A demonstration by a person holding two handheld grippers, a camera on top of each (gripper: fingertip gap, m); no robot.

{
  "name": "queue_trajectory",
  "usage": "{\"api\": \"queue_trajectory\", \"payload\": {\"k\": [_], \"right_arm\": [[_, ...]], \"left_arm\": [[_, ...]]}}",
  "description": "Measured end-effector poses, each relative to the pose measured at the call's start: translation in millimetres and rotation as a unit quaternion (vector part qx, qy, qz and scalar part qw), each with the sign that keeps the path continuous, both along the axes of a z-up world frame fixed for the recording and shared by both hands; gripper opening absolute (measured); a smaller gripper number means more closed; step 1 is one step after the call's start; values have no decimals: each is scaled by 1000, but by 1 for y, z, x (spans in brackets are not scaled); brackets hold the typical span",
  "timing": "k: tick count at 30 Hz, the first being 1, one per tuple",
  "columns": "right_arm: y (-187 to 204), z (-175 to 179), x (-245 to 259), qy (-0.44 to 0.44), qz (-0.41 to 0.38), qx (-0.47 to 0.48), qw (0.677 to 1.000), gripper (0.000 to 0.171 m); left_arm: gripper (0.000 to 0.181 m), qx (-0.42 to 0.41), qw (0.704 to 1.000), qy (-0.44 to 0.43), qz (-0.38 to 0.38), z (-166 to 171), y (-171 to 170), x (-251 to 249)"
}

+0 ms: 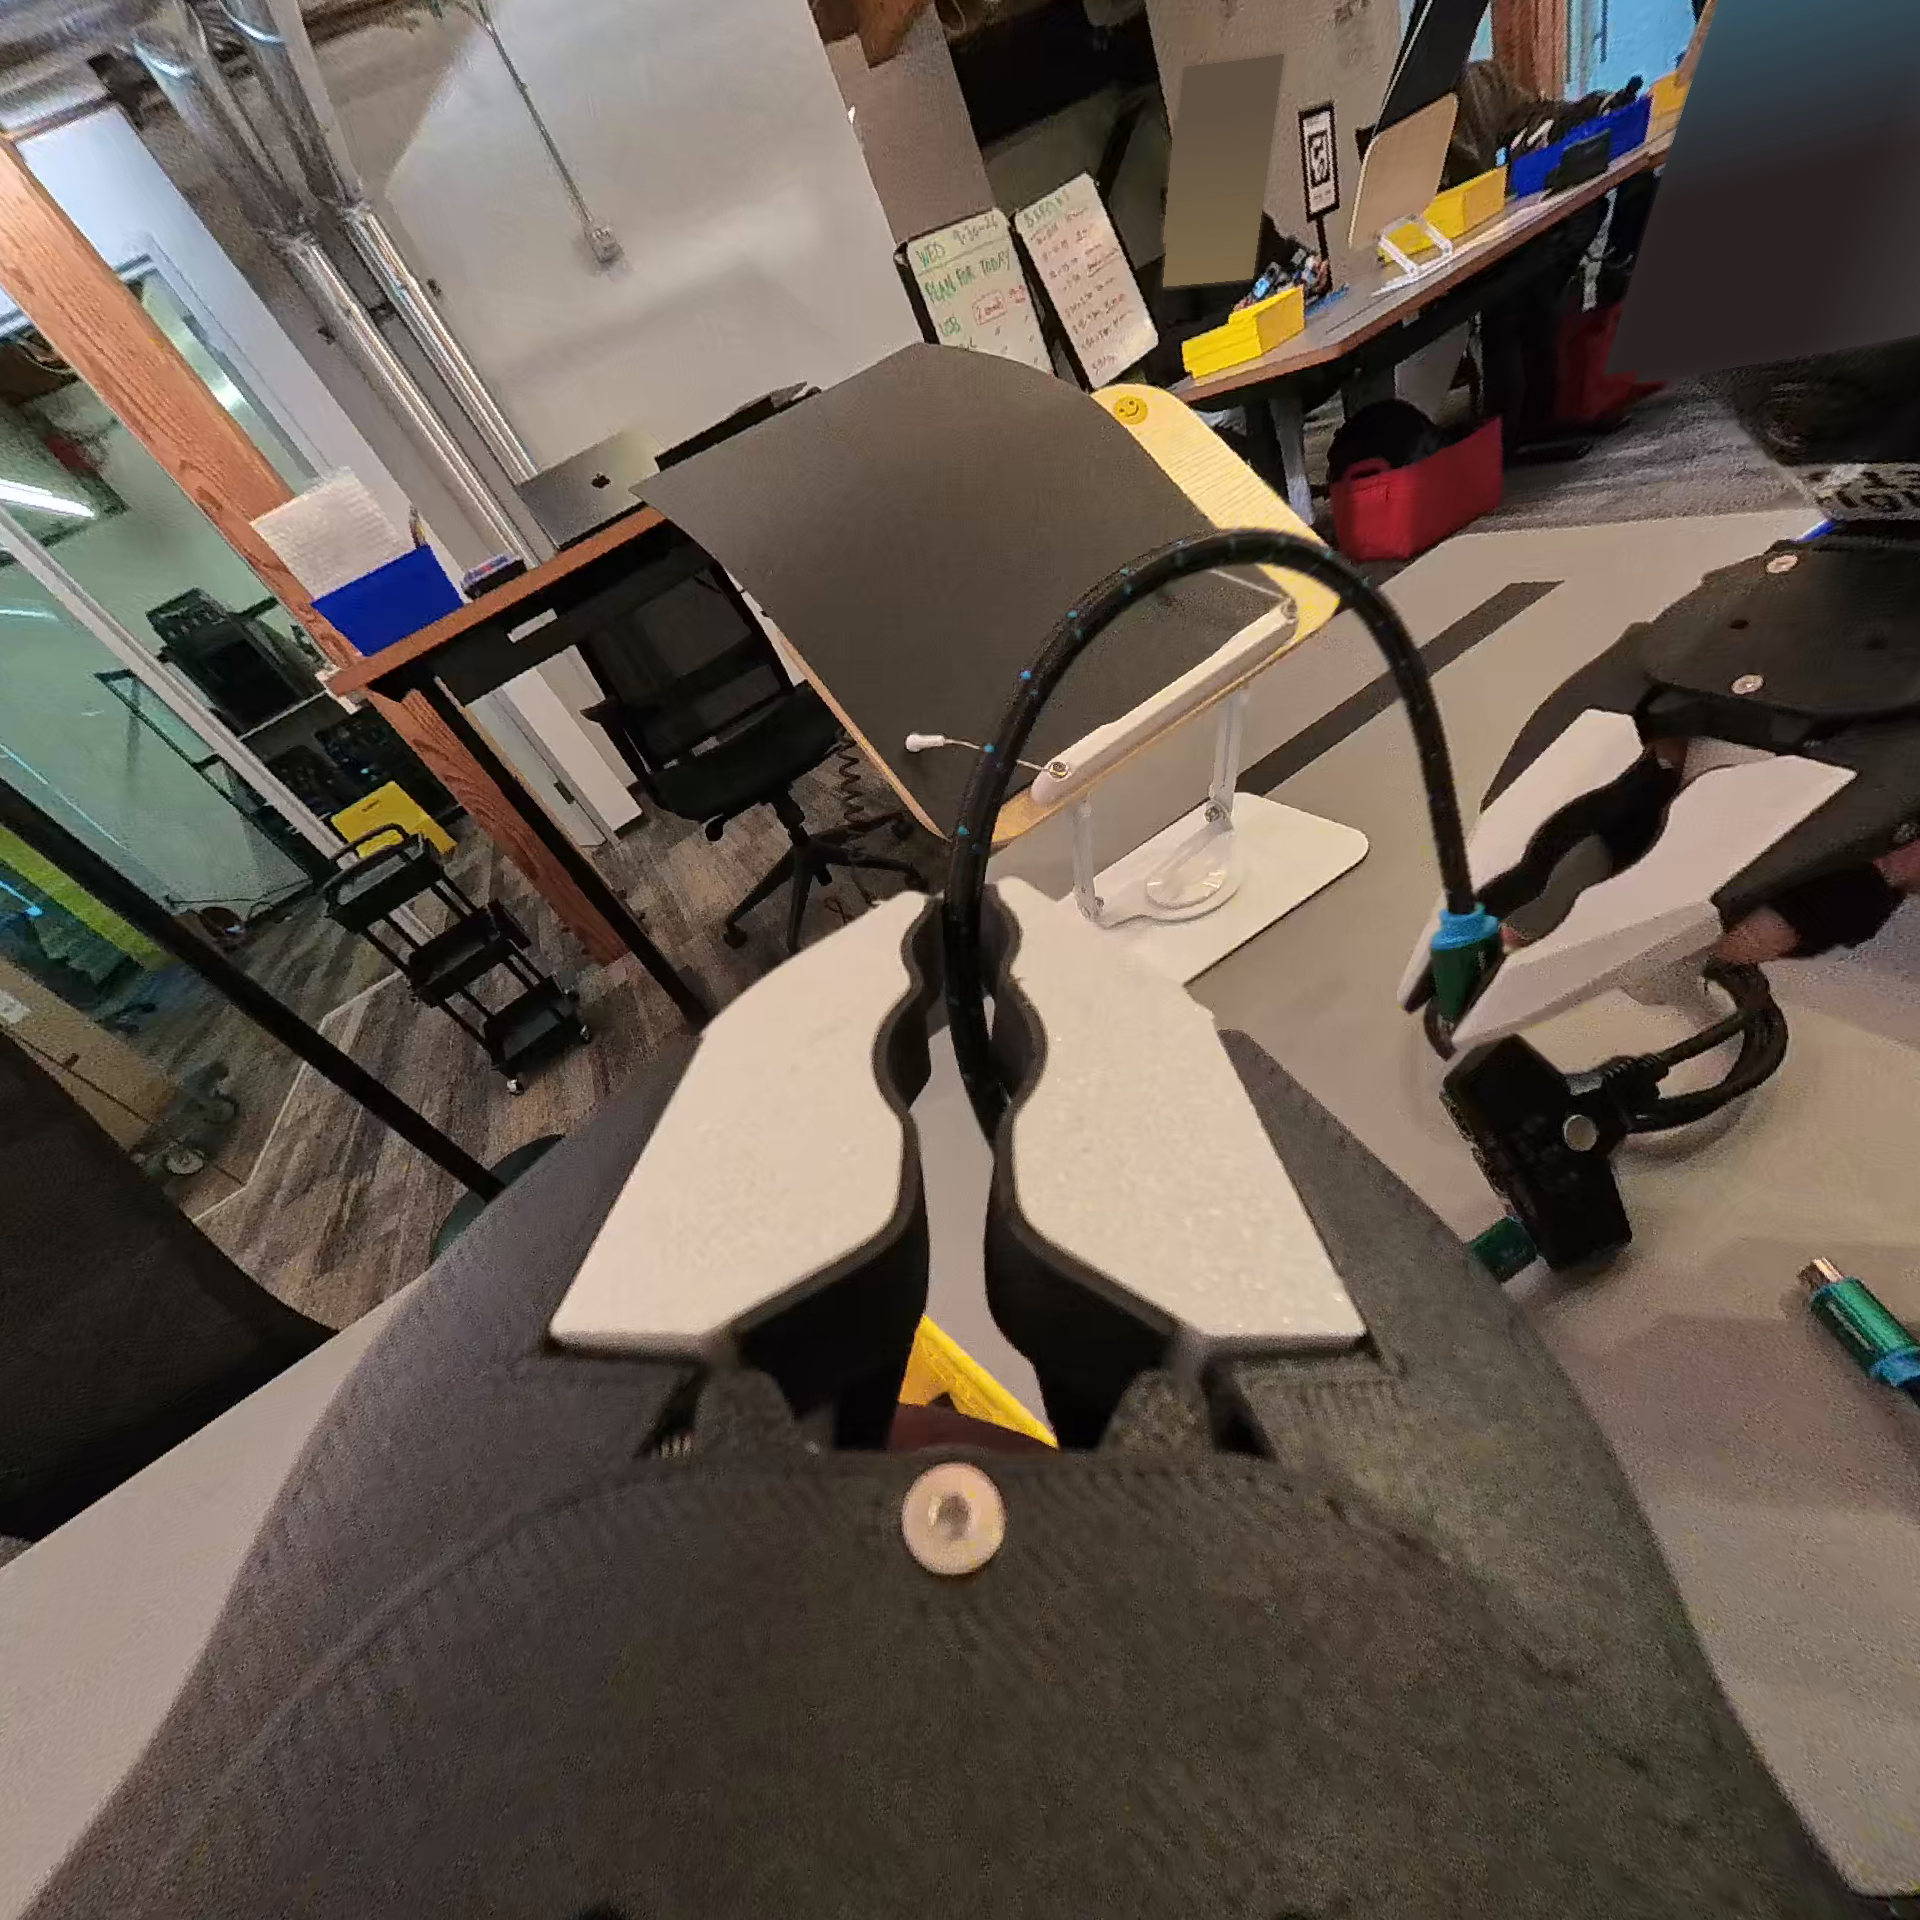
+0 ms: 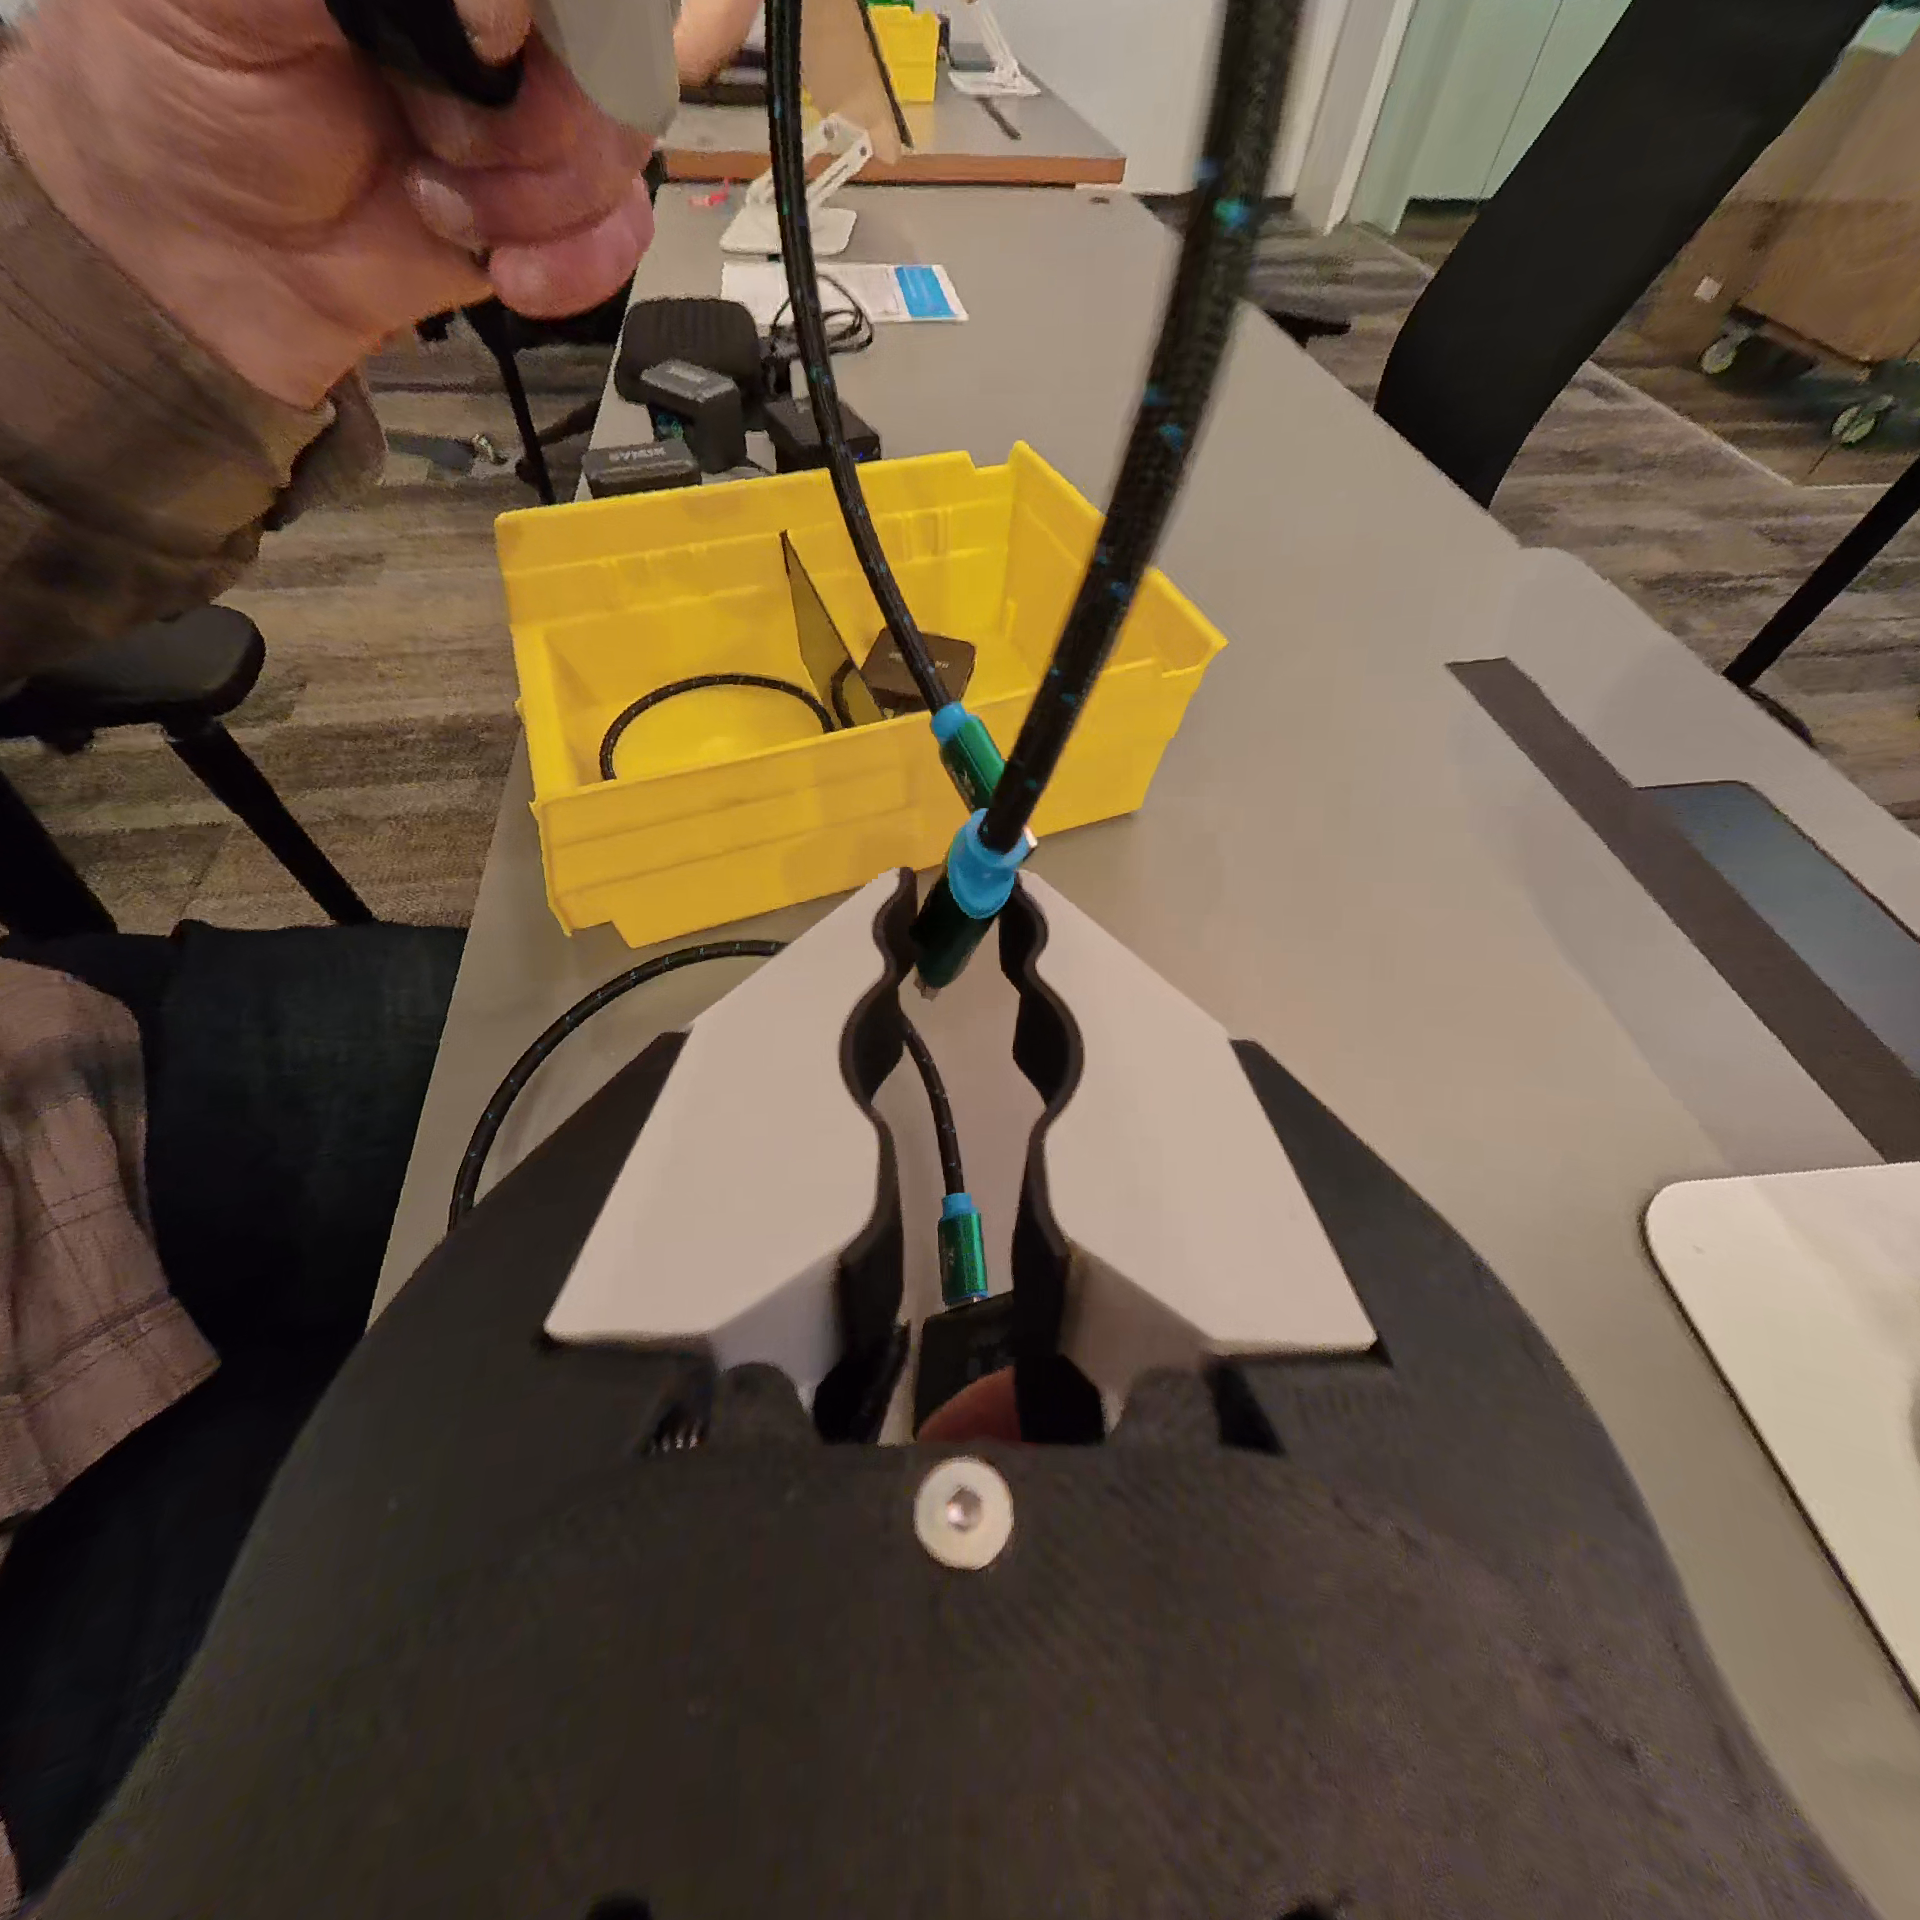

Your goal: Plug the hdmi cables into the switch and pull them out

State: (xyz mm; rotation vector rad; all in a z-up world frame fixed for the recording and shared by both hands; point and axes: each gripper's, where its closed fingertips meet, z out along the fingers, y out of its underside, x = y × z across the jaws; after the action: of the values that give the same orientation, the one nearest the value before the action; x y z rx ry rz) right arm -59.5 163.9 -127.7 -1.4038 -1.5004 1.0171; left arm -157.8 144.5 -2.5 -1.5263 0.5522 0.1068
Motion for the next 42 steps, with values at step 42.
{"api": "queue_trajectory", "payload": {"k": [42], "right_arm": [[30, 75, 35, 175, -37, -106, 978, 8]], "left_arm": [[33, -64, 995, -20, -81, -36, 7, 14]]}}
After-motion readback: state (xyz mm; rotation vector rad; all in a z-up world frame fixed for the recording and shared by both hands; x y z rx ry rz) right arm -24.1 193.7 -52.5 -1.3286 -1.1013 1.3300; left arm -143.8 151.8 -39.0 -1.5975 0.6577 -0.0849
